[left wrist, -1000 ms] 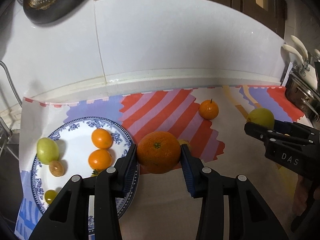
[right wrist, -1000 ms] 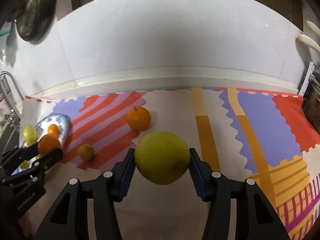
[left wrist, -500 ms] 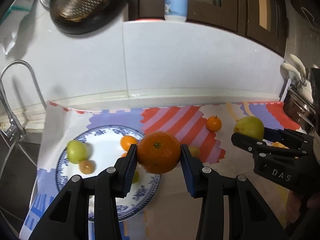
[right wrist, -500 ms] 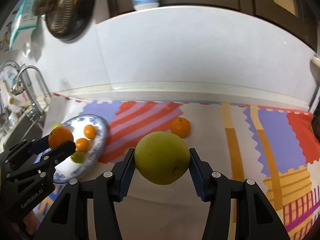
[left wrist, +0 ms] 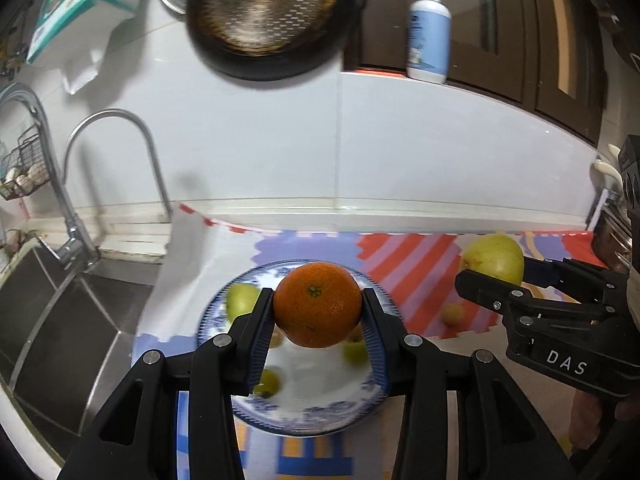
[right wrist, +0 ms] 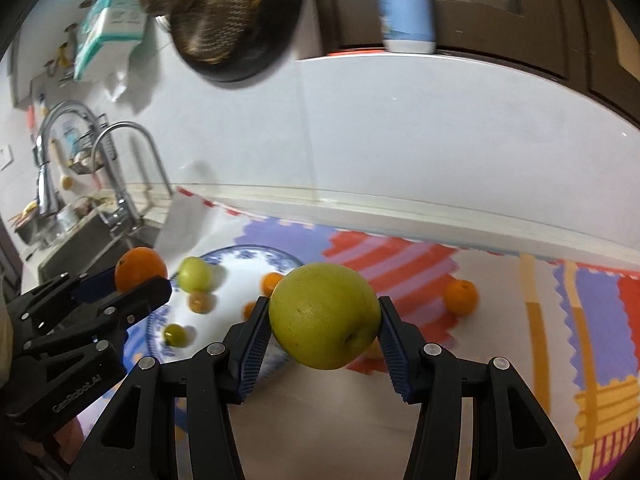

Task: Organize fruits
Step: 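Carry the large orange and yellow-green apple over the plate with both tools, then lower both fruits onto the plate and open both tools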

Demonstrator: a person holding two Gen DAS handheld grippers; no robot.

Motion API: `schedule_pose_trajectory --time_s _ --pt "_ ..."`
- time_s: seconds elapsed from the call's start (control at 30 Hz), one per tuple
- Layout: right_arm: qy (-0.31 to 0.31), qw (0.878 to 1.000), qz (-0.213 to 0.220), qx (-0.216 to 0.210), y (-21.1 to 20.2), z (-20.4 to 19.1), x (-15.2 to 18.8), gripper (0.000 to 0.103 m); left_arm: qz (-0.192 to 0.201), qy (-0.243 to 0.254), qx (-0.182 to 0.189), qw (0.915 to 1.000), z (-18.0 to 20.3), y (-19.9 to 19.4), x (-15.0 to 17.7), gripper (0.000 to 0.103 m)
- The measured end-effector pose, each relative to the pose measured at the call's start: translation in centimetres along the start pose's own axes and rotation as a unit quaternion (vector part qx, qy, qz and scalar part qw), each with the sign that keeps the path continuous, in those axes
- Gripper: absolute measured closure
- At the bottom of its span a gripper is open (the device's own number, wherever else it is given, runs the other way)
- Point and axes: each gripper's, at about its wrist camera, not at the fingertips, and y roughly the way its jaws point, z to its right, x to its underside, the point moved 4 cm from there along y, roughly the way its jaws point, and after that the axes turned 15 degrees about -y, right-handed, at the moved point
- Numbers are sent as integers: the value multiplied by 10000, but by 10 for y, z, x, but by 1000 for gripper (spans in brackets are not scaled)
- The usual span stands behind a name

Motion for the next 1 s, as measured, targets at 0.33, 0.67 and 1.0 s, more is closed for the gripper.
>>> schedule_pose_trajectory --time_s 0.33,0.67,1.0 --pt "-380 9970 -25 -671 36 -48 -22 50 -265 -63 -306 9992 -45 19 2 61" --pt "-707 9921 -389 -964 85 -78 -18 50 -750 -194 -394 9962 -74 56 17 61" --pt "-754 9885 -721 -1095 118 -83 -6 50 -1058 -175 -379 9935 -78 81 25 61"
